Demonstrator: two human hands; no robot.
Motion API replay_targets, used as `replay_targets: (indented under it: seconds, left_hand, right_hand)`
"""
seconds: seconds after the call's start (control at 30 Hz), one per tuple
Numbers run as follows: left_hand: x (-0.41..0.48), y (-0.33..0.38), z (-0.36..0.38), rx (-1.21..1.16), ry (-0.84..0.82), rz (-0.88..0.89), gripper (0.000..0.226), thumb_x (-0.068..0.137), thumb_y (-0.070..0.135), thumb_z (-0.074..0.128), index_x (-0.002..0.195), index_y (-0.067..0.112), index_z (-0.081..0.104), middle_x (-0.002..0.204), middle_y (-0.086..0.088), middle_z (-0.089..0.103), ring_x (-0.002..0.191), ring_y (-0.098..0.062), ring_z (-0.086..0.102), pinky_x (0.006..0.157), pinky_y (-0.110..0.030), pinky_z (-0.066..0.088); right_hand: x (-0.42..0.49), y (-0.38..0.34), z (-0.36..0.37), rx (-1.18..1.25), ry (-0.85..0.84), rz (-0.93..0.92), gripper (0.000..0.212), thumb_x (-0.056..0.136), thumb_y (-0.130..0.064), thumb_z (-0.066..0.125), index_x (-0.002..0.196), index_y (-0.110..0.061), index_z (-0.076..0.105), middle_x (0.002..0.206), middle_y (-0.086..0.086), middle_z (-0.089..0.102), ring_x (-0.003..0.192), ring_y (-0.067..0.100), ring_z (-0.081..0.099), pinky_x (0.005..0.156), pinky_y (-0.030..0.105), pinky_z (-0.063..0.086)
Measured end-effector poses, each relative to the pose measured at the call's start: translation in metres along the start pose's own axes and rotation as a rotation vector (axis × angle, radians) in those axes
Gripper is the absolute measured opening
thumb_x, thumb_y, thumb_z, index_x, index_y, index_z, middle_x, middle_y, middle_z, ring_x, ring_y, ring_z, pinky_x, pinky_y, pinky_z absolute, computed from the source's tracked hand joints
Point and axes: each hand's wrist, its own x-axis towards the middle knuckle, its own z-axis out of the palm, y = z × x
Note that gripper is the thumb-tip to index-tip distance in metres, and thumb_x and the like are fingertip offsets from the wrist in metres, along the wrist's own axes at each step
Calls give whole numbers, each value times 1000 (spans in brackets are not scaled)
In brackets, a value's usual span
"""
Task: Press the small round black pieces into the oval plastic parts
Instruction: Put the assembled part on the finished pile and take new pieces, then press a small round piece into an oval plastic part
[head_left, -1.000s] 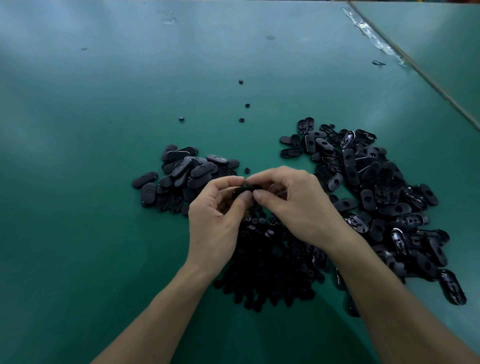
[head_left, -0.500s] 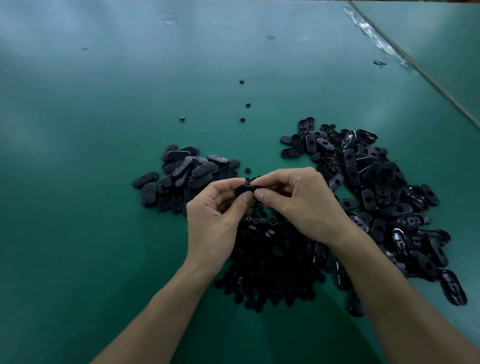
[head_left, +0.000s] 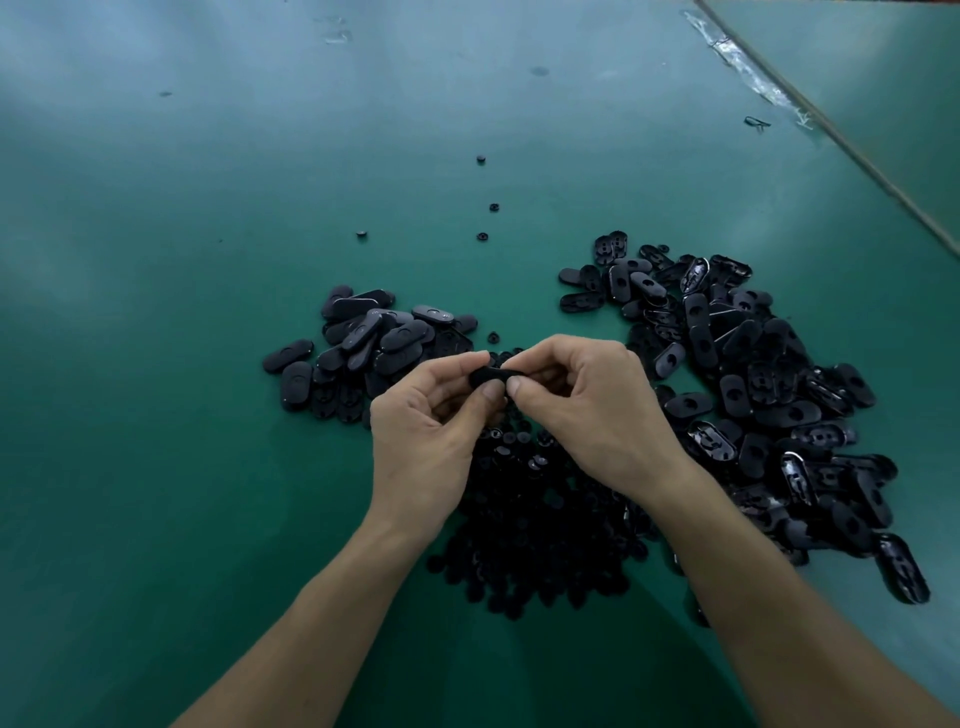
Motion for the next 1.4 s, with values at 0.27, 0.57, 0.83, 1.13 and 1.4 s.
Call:
replay_targets:
  seconds: [0.27,0.57,0.83,1.13,1.4]
  left_hand:
    - [-1,-1,-2,38,20,22,27,83,3,80,97,26,76,86,-3,78,80,-18,75,76,-25,60]
    - [0,-3,-4,53,34,30,27,82,4,80,93,29,78,80,-4,76,74,-17,71,73,-28,59]
    - [3,-5,-3,0,96,75,24,91,6,71,100,28,74,83,4,73,76,-11,71,74,-26,59]
    - [8,-7,-2,-187,292,-15,44,94,-4,63,131,20,55,112,-6,60,101,-7,63,89,-27,57]
    - [8,-8,-4,-119,319,-22,75,92,4,67,155,19,29,150,1,43,124,3,56,99,-23,50]
  right_hand:
    - [0,-3,-4,18,-10,45,10,87,-11,73,93,-18,77,76,-9,73,68,-1,67,65,13,50]
    - [-1,-5,-6,-1,-51,48,12,89,-12,73,99,-18,78,75,-12,72,66,-3,65,63,10,47]
    - [9,-3,-12,-229,47,45,24,96,-24,65,120,-24,70,96,-12,67,81,2,61,74,5,44]
    - [5,19,-41,-809,208,394,40,101,-27,50,140,-24,51,137,14,44,119,38,43,98,46,40]
    - [5,25,-38,-752,243,369,35,100,-10,52,132,-20,61,130,11,54,109,36,56,91,44,48]
